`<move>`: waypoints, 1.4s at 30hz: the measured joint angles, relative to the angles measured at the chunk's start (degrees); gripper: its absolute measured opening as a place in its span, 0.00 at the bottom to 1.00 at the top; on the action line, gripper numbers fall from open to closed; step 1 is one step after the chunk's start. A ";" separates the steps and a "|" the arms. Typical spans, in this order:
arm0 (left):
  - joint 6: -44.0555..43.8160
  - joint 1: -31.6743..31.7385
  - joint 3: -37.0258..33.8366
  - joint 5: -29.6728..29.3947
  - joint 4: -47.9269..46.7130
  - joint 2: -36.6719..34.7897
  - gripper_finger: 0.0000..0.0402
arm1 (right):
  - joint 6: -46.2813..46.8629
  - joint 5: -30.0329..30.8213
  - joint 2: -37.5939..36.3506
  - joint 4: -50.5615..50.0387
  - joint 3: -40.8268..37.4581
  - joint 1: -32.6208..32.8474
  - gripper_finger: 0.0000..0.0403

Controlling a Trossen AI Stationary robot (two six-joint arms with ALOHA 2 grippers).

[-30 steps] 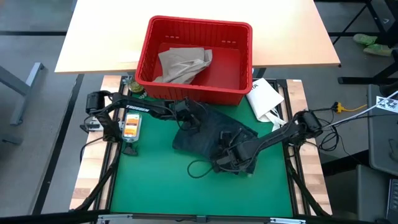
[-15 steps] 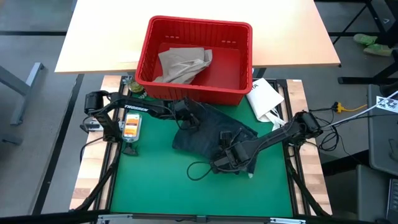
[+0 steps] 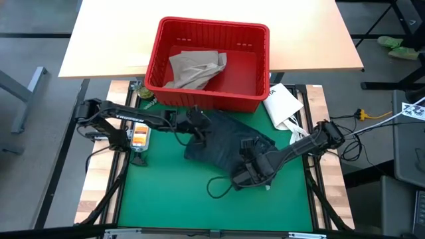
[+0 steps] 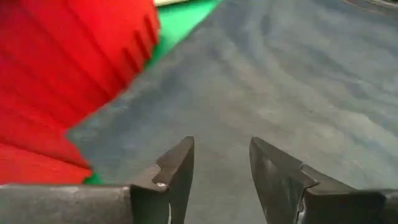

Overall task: Fold Laundry from Bin
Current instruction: Stack the dark blue pants on top of the folded blue pants

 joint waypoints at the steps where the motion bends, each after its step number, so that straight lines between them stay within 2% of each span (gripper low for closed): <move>1: 0.00 -0.63 0.00 0.06 -0.87 -0.25 0.38 | 0.08 0.25 0.00 -1.94 0.00 0.51 0.56; 4: -0.02 -2.84 0.00 0.07 -2.14 -0.65 0.38 | 0.93 1.01 -0.11 -6.70 -0.39 1.81 0.56; 10: -0.46 -7.17 0.00 0.20 -7.66 -0.48 0.38 | 5.28 4.13 -0.16 -6.26 -5.06 3.77 0.56; 17: -5.55 -9.37 0.00 0.12 -14.35 0.60 0.38 | 13.56 2.41 -0.20 0.83 -16.26 3.79 0.56; 22: -6.48 -9.63 0.00 -0.03 -14.16 4.85 0.38 | 13.84 0.11 -0.33 8.15 -22.44 3.80 0.56; 26: -6.49 -9.58 0.21 -0.24 -13.49 8.24 0.38 | 14.91 -0.17 -0.38 8.86 -24.35 3.80 0.56; 36: -9.09 -11.24 0.11 2.81 -6.13 10.01 0.38 | 15.86 -1.76 -0.20 -0.65 -24.81 3.48 0.56; 42: -9.12 -13.20 0.11 3.25 -5.25 10.01 0.38 | 18.34 -3.93 -0.21 -6.92 -24.82 1.07 0.56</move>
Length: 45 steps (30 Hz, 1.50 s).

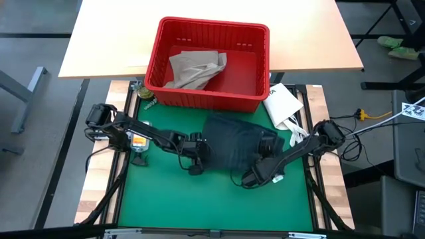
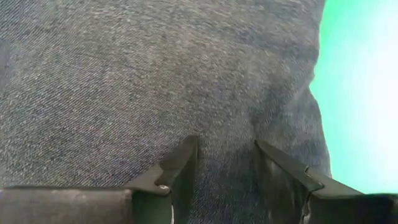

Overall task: Fold Laundry from Bin
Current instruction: Stack the dark blue pants on top of the folded blue pants

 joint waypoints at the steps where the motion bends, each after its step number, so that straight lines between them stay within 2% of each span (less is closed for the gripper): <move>1: 0.01 -0.29 0.00 -0.37 -0.14 -0.27 0.38 | -0.03 -0.03 -0.30 0.00 -0.03 -0.31 0.56; 13: -0.01 -0.40 -0.20 -0.37 -0.49 -8.37 0.38 | -0.13 0.91 -9.64 -0.81 2.95 -0.68 0.56; 21: -0.14 -0.89 -0.11 -0.09 0.84 -9.39 0.38 | 5.94 12.70 -17.75 -3.97 2.45 -0.70 0.56; 29: -0.14 -2.74 -0.14 -0.03 0.84 -7.96 0.38 | 6.75 16.04 -24.05 -0.76 -2.21 -4.15 0.56; 34: -0.06 -3.42 -0.11 -0.28 1.36 -5.86 0.38 | 5.64 15.41 -24.25 6.48 -7.79 -7.30 0.56; 38: -0.10 -3.42 -0.11 -0.28 0.93 -2.74 0.38 | 3.96 11.80 -24.25 13.52 -13.09 -9.13 0.56; 45: 0.15 -3.35 0.13 -0.66 1.01 2.63 0.38 | 4.74 9.56 -24.34 22.35 -21.40 -9.29 0.56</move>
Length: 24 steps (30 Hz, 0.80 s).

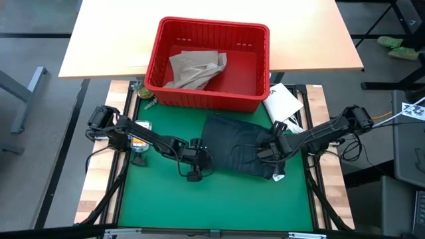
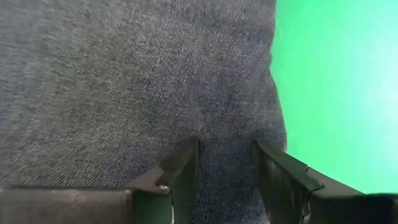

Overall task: Fold Laundry from Bin
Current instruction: Stack the dark blue pants on top of the folded blue pants

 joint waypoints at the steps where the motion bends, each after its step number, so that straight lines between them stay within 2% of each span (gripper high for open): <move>1: 0.37 -0.02 0.00 -0.01 0.13 0.59 0.38 | 0.06 0.05 0.00 1.10 -0.74 0.00 0.56; 6: 1.23 0.24 0.04 -0.30 0.44 1.65 0.38 | 0.04 1.19 -0.07 4.38 -2.70 0.00 0.56; 12: 1.32 0.38 0.18 -0.97 -2.29 -2.26 0.38 | -0.07 0.41 -0.75 3.99 -2.46 -0.02 0.56; 19: 3.33 0.70 5.13 -2.71 -6.89 -10.68 0.38 | -0.59 0.40 -1.03 -4.36 4.74 0.00 0.56; 24: 8.07 2.56 9.19 -5.90 -6.63 -16.68 0.38 | -5.84 1.56 -1.05 -5.47 9.77 0.00 0.56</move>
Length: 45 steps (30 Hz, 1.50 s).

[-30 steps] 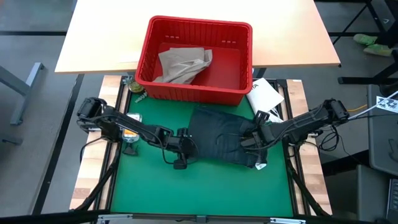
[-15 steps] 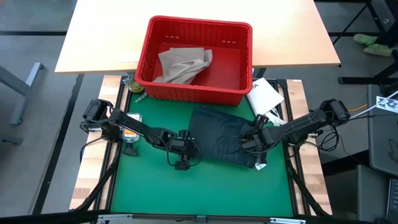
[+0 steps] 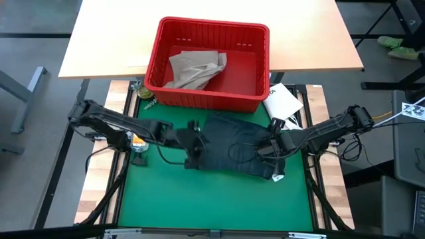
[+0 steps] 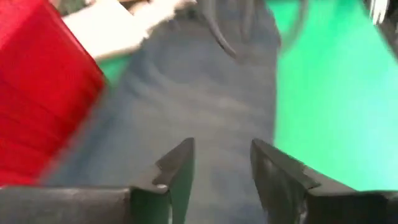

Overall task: Fold Laundry from Bin
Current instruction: Stack the dark blue pants on top of the folded blue pants, then fold the gray shorts

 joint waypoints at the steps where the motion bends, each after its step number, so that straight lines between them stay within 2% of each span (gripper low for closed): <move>1: 1.30 0.78 1.02 -1.14 -0.13 -0.88 0.38 | -1.02 0.20 0.00 0.20 0.85 0.00 0.56; 5: 5.99 4.97 5.14 -4.53 0.17 -3.93 0.38 | -3.87 1.11 0.00 2.49 3.13 0.00 0.56; 12: 12.81 17.47 11.65 -4.48 0.72 -4.73 0.38 | -10.34 2.50 0.00 11.57 3.86 0.00 0.56; 16: 12.89 26.12 11.95 -2.03 1.34 -4.61 0.38 | -13.80 2.50 0.00 16.47 3.86 0.00 0.56; 21: 12.89 36.29 11.94 3.90 1.45 -3.10 0.38 | -17.04 2.51 0.00 20.22 3.86 0.00 0.56; 26: 12.90 43.99 11.94 9.06 1.46 0.43 0.38 | -17.24 2.52 0.00 21.13 3.86 0.00 0.56; 37: 13.06 52.97 11.90 15.68 3.36 12.88 0.38 | -20.19 2.52 0.00 20.94 3.86 0.00 0.56; 45: 13.06 55.19 11.88 15.75 9.52 20.64 0.38 | -20.26 3.58 0.00 20.95 3.86 0.00 0.56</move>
